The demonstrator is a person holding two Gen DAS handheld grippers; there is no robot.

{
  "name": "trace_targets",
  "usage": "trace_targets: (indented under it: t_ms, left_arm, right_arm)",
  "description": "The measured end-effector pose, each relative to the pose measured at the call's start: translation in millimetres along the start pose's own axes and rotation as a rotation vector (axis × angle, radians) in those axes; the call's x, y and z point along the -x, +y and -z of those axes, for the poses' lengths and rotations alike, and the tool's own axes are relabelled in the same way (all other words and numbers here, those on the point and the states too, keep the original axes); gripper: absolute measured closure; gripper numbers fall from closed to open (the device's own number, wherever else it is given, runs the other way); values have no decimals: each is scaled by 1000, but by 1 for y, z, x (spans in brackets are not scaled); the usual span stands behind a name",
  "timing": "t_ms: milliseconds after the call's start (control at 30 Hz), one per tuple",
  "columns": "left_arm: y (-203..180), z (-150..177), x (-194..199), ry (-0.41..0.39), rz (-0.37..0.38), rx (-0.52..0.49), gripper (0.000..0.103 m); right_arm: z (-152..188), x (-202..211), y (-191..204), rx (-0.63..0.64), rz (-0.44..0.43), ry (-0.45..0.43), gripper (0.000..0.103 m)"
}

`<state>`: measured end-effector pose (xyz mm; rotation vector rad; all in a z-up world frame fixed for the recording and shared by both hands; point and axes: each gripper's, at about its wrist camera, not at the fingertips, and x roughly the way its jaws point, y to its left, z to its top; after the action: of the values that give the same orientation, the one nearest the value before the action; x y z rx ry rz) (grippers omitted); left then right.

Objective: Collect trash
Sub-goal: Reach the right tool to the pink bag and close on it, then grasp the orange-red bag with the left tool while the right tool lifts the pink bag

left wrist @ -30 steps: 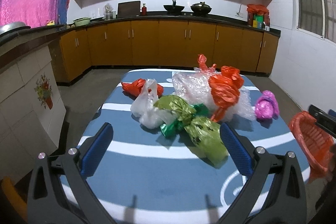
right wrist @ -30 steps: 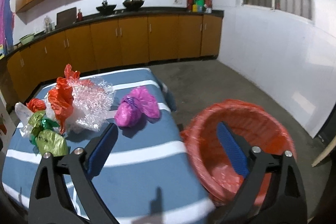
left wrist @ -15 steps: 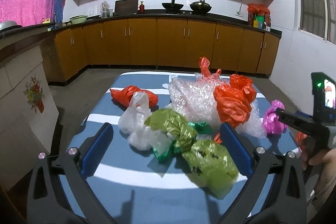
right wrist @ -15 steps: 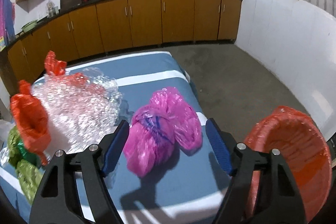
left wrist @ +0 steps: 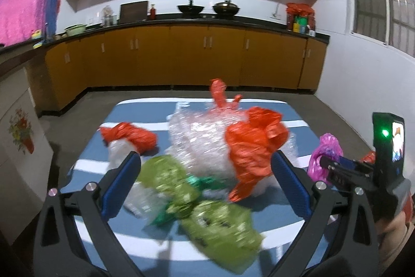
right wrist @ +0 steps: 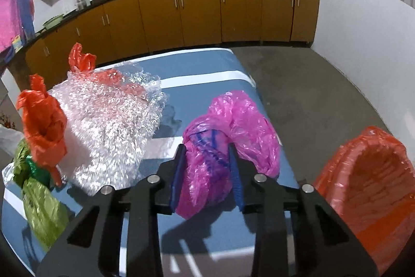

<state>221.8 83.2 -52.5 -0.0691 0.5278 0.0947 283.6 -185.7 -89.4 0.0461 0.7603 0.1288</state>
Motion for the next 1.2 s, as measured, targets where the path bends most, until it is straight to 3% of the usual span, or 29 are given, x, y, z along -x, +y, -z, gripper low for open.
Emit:
trace_targets:
  t_ms: [167, 467, 667, 800, 833, 967, 1033, 1200]
  left_arm:
    - [-30, -10, -20, 5, 31, -42, 7]
    - [-41, -11, -66, 122, 37, -13, 20]
    - [-39, -7, -73, 151, 82, -7, 42]
    - [-39, -7, -68, 140, 118, -10, 58]
    - [-39, -7, -66, 136, 126, -15, 66]
    - [-40, -7, -60, 126, 146, -26, 77]
    - [-39, -7, -56, 121, 158, -32, 87]
    - [-39, -8, -45, 101, 175, -45, 92]
  right_arm:
    - [8, 15, -14, -30, -7, -1, 75]
    - [10, 23, -15, -13, -15, 6, 75]
    - [11, 25, -13, -15, -17, 10, 75]
    - [13, 27, -12, -14, -21, 12, 75]
    - [14, 27, -12, -15, -22, 11, 75]
    - [14, 32, -11, -14, -27, 4, 75]
    - [14, 35, -11, -14, -30, -2, 75]
    - [14, 44, -12, -23, -33, -18, 75]
